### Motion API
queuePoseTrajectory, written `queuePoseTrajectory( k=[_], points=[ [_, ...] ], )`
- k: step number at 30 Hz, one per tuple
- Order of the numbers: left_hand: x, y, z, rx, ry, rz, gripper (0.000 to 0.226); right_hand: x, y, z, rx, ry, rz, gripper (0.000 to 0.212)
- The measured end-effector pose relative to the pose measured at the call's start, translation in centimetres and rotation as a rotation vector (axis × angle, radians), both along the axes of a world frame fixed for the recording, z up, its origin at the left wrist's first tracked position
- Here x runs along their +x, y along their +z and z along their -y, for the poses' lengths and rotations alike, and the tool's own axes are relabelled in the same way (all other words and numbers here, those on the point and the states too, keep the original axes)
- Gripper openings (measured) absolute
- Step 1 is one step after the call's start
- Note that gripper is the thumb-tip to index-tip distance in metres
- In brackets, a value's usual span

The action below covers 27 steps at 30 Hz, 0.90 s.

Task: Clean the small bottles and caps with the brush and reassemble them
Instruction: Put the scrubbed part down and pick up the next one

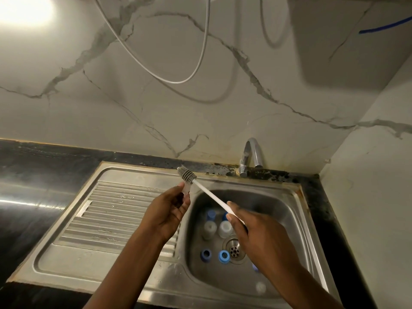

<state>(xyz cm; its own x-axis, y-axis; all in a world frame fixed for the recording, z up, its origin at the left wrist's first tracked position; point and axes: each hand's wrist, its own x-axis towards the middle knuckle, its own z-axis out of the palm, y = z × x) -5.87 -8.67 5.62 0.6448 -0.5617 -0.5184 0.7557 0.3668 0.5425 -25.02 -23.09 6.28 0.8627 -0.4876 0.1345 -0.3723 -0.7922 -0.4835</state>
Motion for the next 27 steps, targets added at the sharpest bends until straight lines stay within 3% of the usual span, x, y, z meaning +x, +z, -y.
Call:
queuePoseTrajectory(
  k=[6, 9, 16, 21, 27],
  points=[
    [0.6, -1.1, -0.1, 0.025, 0.063, -0.014, 0.02, 0.2, 0.1, 0.5, 0.053, -0.012, -0.026, 0.049],
    [1.1, -1.6, 0.1, 0.053, 0.098, 0.039, 0.01, -0.9, -0.2, -0.5, 0.022, 0.024, -0.016, 0.05],
    [0.3, -1.5, 0.5, 0.024, -0.007, 0.135, 0.019, 0.1, -1.6, 1.0, 0.07, -0.051, -0.083, 0.048],
    [0.8, -1.5, 0.6, 0.055, 0.03, 0.157, 0.017, -1.0, -1.1, 0.6, 0.156, -0.038, 0.045, 0.048],
    [0.7, -2.4, 0.9, 0.022, -0.012, 0.096, 0.01, -1.8, -2.5, -0.2, 0.054, -0.058, -0.011, 0.051]
  ],
)
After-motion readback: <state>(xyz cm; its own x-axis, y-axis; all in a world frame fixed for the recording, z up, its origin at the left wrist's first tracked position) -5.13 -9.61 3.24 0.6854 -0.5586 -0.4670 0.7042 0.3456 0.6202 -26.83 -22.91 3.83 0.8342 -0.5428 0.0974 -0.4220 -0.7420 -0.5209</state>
